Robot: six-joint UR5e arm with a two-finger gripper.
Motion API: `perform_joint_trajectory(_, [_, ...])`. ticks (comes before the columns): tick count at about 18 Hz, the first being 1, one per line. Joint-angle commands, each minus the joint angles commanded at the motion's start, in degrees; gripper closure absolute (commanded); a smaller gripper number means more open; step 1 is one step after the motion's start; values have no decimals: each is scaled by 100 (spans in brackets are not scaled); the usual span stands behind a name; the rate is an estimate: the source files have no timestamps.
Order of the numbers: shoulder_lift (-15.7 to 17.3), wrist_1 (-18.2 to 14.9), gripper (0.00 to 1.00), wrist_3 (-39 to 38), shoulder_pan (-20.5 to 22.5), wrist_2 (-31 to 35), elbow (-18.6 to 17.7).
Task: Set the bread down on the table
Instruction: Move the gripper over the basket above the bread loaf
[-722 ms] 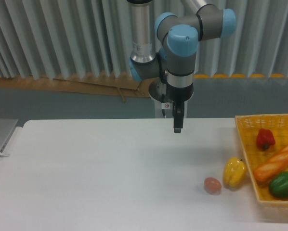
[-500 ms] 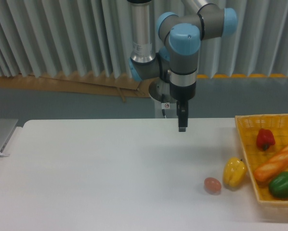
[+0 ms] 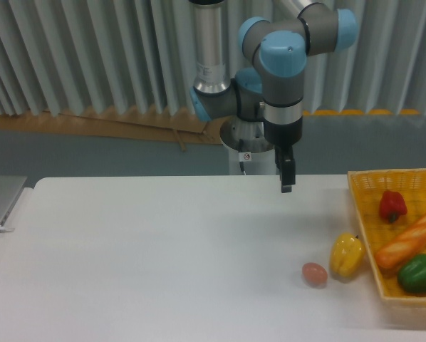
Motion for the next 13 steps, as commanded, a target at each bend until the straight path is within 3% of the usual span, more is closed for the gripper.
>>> perform_joint_trajectory(7, [-79, 26, 0, 53, 378, -9, 26])
perform_joint_trajectory(13, [-360, 157, 0, 79, 774, -18, 44])
